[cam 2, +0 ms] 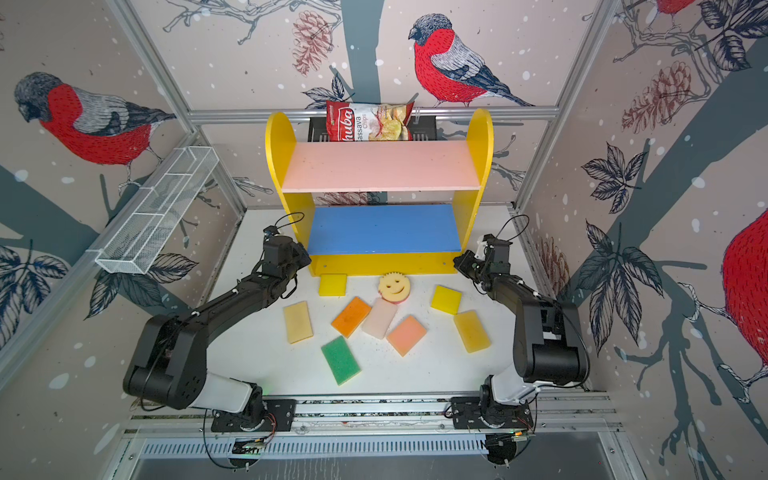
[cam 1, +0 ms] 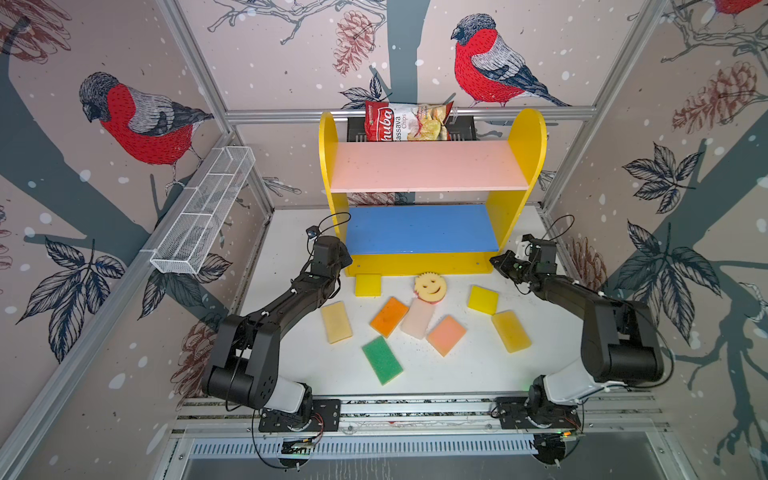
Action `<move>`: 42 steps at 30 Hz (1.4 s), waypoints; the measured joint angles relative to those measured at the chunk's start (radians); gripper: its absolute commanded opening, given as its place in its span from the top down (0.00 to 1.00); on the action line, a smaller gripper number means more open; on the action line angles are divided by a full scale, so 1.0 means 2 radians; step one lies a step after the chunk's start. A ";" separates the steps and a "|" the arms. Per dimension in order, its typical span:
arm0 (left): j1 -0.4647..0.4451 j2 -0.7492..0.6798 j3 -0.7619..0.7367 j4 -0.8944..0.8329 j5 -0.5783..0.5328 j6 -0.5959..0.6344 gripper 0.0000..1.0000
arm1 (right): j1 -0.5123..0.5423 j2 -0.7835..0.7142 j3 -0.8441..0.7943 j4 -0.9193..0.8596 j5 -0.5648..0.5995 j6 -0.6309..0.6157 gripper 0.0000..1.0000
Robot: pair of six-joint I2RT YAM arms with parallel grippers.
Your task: Place and organize the cleaning sponges onto the shelf
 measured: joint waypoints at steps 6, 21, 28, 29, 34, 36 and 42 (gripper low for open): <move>0.000 0.033 0.019 0.010 -0.001 0.000 1.00 | -0.001 0.035 0.033 0.026 0.007 0.002 1.00; -0.001 0.085 0.070 0.014 -0.001 0.000 1.00 | 0.001 0.054 0.055 0.049 0.017 -0.001 1.00; -0.001 0.057 0.057 0.014 0.011 0.000 0.99 | 0.039 -0.005 0.022 0.031 0.047 -0.014 1.00; -0.002 0.050 0.051 0.014 0.013 0.000 0.98 | 0.049 -0.019 0.017 0.024 0.058 -0.019 1.00; -0.005 0.001 0.010 0.013 0.023 -0.002 0.79 | 0.104 -0.086 -0.013 -0.003 0.119 -0.055 0.93; -0.005 -0.021 -0.005 0.014 0.024 -0.005 0.68 | 0.125 -0.106 -0.024 -0.016 0.143 -0.065 0.89; -0.006 -0.097 -0.047 0.009 0.021 -0.006 0.50 | 0.195 -0.133 -0.049 -0.042 0.207 -0.080 0.82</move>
